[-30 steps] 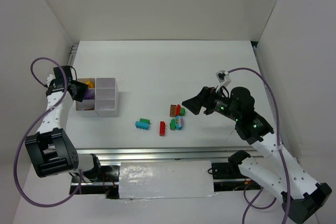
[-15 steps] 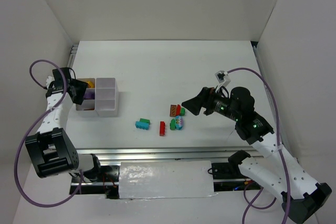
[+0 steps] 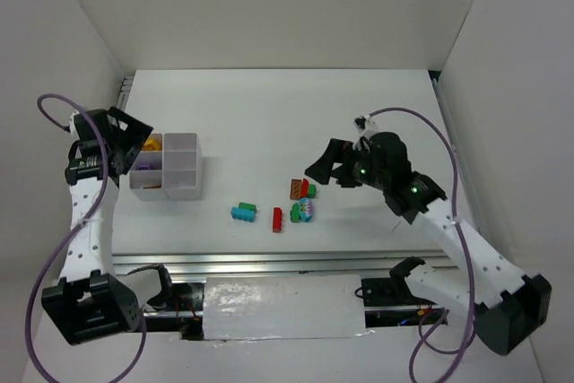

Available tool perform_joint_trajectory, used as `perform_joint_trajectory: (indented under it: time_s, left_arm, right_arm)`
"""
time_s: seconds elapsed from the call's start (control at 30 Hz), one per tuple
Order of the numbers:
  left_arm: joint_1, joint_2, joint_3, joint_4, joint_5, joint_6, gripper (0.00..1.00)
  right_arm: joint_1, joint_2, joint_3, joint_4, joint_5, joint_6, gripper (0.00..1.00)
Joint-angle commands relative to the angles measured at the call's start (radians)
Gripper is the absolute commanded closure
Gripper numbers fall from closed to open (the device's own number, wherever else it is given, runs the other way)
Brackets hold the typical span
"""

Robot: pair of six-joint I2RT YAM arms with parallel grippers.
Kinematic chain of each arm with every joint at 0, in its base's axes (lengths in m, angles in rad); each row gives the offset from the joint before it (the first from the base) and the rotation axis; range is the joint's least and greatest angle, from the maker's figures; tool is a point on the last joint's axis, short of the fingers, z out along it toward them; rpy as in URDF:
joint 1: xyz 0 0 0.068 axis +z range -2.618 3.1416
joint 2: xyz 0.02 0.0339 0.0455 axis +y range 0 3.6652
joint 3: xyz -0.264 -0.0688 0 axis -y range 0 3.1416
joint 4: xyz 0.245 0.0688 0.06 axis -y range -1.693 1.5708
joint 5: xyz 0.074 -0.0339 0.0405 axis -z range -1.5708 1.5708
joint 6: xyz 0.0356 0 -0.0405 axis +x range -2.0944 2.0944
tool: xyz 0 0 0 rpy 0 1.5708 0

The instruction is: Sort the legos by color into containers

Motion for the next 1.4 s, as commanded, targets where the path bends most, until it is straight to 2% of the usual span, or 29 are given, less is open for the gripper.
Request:
perform_joint_trajectory:
  time_s: [0.0, 0.17, 0.27, 0.37, 0.47, 0.53, 0.57, 0.6, 0.67, 0.73, 0.87, 0.93, 1.07, 1.2, 1.37]
  left_arm:
    - [-0.096, -0.075, 0.091, -0.056, 0.055, 0.197, 0.01]
    - [-0.222, -0.184, 0.071, -0.134, 0.038, 0.332, 0.01]
    - [-0.26, -0.241, 0.013, -0.131, 0.079, 0.375, 0.0]
    - [-0.273, -0.267, -0.062, -0.099, 0.166, 0.415, 0.01]
    - [-0.302, -0.266, -0.124, -0.078, 0.238, 0.438, 0.01]
    - [-0.371, -0.254, -0.135, -0.047, 0.254, 0.427, 0.01]
    - [-0.413, -0.246, -0.132, -0.042, 0.196, 0.392, 0.0]
    - [-0.513, -0.234, -0.12, -0.035, 0.152, 0.371, 0.0]
    - [-0.643, -0.18, -0.081, -0.035, 0.064, 0.313, 0.01]
    - [-0.694, -0.109, -0.052, -0.045, -0.034, 0.283, 0.01]
    - [-0.747, -0.04, -0.02, -0.003, -0.084, 0.222, 0.0]
    - [-0.77, 0.022, -0.006, 0.014, -0.09, 0.21, 0.01]
    - [-0.901, 0.193, 0.106, -0.001, -0.159, 0.206, 0.04]
    - [-0.984, 0.439, 0.239, -0.057, -0.235, 0.217, 0.09]
    - [-1.053, 0.622, 0.376, -0.079, -0.266, 0.231, 0.14]
  right_arm:
    - [0.015, 0.207, 0.129, -0.163, 0.181, -0.01, 0.0]
    - [0.091, 0.387, 0.187, -0.194, 0.429, 0.036, 0.0]
    - [0.12, 0.478, 0.223, -0.208, 0.503, 0.058, 0.03]
    - [0.144, 0.552, 0.257, -0.198, 0.497, 0.056, 0.15]
    - [0.216, 0.587, 0.289, -0.197, 0.574, 0.082, 0.18]
    - [0.22, 0.602, 0.299, -0.211, 0.612, 0.104, 0.18]
    - [0.22, 0.598, 0.296, -0.213, 0.627, 0.127, 0.17]
    - [0.213, 0.58, 0.282, -0.211, 0.64, 0.139, 0.17]
    - [0.212, 0.532, 0.254, -0.187, 0.644, 0.138, 0.19]
    - [0.213, 0.533, 0.24, -0.15, 0.617, 0.109, 0.21]
    - [0.212, 0.659, 0.326, -0.276, 0.66, 0.125, 0.21]
    - [0.201, 0.627, 0.282, -0.25, 0.669, 0.165, 0.16]
    - [0.178, 0.411, 0.146, -0.202, 0.747, 0.249, 0.13]
    - [0.157, 0.23, 0.124, -0.272, 0.779, 0.26, 0.12]
    - [0.131, 0.009, 0.139, -0.358, 0.792, 0.225, 0.11]
